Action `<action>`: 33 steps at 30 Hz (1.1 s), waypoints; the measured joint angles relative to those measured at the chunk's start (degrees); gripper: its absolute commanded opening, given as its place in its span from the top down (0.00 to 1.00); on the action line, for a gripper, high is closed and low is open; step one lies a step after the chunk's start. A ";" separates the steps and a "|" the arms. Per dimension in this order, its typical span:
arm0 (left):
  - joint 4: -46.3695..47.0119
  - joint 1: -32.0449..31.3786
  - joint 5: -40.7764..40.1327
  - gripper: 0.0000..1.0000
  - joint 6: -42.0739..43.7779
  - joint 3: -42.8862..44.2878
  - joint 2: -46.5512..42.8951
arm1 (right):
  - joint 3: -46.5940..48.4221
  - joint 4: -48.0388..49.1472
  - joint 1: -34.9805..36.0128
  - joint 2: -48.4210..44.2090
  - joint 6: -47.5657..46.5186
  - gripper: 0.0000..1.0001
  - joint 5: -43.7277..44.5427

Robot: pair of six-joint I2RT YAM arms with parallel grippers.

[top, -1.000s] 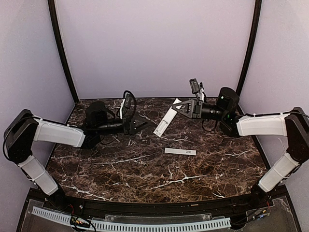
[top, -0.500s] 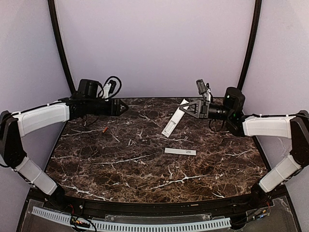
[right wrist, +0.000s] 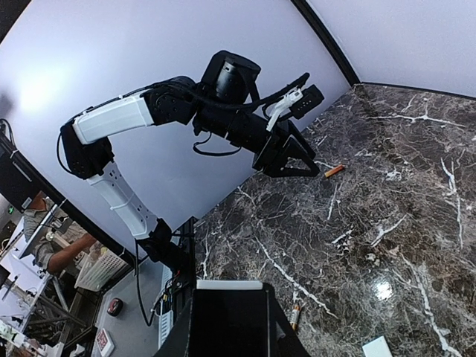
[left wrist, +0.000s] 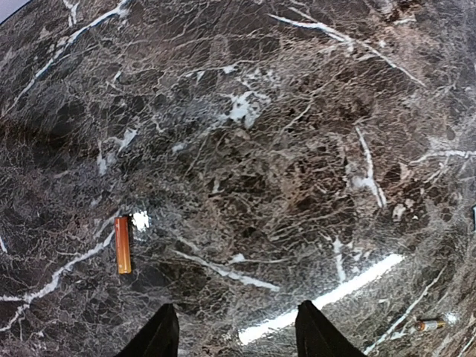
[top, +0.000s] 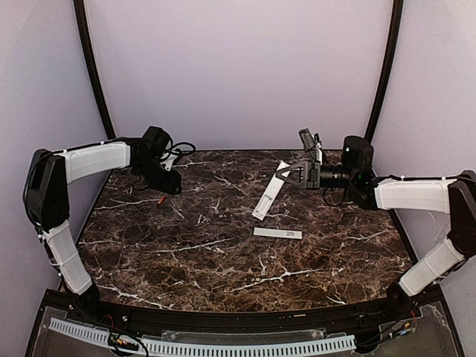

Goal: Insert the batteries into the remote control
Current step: Pick up the battery from the center of the board.

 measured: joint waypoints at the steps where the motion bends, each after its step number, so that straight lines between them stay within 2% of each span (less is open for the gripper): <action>1: -1.25 0.28 -0.44 0.48 0.57 1.11 1.20 | 0.02 -0.87 0.00 0.00 -0.55 1.00 0.09; 10: -6.62 2.10 -2.93 0.53 3.21 8.44 7.52 | 0.02 -5.73 0.00 -0.02 -3.65 1.00 0.35; 18: -8.55 5.73 -3.37 0.62 4.20 13.27 12.94 | 0.02 -6.29 0.00 -0.02 -4.22 1.00 0.28; 33: -8.94 10.29 -1.03 0.68 5.11 13.94 18.69 | 0.02 -6.25 0.00 -0.02 -3.98 1.00 -0.17</action>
